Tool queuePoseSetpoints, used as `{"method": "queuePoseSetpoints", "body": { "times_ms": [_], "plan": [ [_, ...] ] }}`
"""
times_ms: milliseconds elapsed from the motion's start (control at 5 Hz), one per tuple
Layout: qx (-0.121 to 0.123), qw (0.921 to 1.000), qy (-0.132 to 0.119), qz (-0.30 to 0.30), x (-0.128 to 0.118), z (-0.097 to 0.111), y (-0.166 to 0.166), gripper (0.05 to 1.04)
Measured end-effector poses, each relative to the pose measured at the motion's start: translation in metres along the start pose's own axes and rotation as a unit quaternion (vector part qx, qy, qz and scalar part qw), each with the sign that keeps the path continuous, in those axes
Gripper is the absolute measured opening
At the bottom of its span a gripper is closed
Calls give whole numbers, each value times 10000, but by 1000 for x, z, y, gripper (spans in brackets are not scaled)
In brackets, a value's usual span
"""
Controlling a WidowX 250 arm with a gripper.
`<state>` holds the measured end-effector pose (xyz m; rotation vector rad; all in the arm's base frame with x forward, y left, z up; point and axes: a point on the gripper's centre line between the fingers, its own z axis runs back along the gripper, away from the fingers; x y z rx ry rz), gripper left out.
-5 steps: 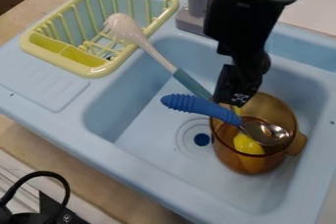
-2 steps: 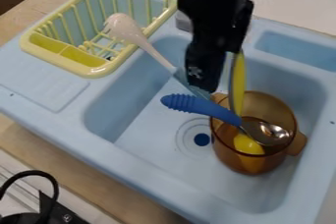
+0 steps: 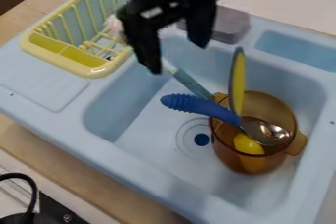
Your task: Put the spoon to the orange pot
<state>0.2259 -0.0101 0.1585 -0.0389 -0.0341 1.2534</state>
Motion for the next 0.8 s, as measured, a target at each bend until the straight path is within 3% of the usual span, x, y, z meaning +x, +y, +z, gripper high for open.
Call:
{"method": "queuePoseSetpoints", "body": {
  "times_ms": [200,600,800],
  "plan": [
    [553,9977,64,-387,27,-2,9,997],
    [968,9932,-287,-576,71,12,8,997],
    [1022,9904,-393,-844,81,17,11,997]
  ]
}}
